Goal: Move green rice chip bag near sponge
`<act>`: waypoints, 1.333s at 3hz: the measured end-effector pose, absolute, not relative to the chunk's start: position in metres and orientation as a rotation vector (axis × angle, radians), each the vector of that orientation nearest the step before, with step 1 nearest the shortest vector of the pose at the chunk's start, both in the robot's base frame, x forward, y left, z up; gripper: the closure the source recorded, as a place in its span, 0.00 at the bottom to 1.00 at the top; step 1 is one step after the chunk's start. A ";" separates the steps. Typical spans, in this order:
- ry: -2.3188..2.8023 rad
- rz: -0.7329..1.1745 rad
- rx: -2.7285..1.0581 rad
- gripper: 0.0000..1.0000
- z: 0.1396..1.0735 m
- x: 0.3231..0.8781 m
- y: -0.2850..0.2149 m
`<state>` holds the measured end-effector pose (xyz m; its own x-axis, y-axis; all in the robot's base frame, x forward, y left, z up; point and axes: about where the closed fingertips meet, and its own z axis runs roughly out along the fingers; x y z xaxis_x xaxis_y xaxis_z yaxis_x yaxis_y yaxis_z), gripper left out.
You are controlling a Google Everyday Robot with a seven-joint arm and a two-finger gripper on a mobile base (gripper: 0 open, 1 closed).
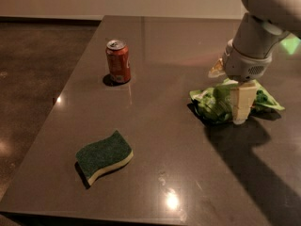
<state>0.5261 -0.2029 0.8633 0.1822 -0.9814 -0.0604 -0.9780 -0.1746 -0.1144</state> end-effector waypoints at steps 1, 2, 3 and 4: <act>1.901 -0.013 -2.361 0.39 0.865 0.514 -0.197; 1.863 0.012 -2.381 0.61 0.873 0.502 -0.186; 1.792 0.051 -2.396 0.85 0.888 0.482 -0.163; 1.699 0.113 -2.404 1.00 0.909 0.454 -0.128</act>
Offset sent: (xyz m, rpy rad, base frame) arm -0.0450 0.0278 0.0197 0.0267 0.0618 0.1032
